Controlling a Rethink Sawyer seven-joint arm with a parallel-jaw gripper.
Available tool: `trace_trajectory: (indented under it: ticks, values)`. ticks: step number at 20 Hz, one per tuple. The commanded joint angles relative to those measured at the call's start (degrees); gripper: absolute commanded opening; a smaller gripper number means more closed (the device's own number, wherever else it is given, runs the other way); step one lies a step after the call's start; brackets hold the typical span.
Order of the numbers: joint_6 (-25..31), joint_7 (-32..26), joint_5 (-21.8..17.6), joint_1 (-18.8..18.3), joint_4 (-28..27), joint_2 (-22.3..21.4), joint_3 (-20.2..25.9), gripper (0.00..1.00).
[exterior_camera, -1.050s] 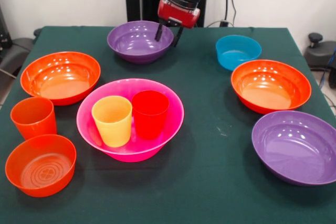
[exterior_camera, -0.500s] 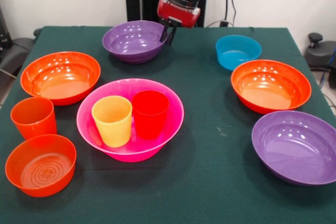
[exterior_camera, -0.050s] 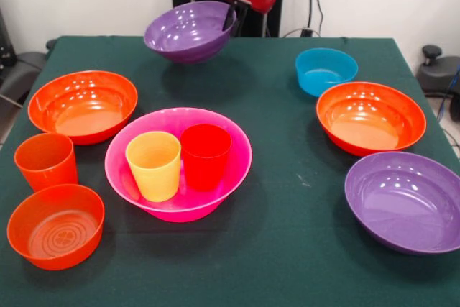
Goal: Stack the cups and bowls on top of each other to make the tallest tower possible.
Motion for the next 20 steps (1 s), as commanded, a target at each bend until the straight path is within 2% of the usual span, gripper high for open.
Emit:
trace_trajectory:
  ticks: [1,4,10,12,14,20]
  values:
    - [7.5,0.7,2.6,-4.0,-7.8,-5.9,10.7,0.00]
    - [8.5,1.4,3.6,-6.4,-9.6,-5.9,13.4,0.00]
    - [15.5,1.7,4.3,-5.9,-18.6,-4.3,13.4,0.00]
    - [17.5,1.3,3.6,-5.1,-22.8,-3.3,12.3,0.00]
    - [17.1,1.0,3.1,-5.3,-24.5,-2.5,12.2,0.00]
    - [21.3,-3.1,1.2,-8.0,-31.0,-2.9,13.3,0.00]
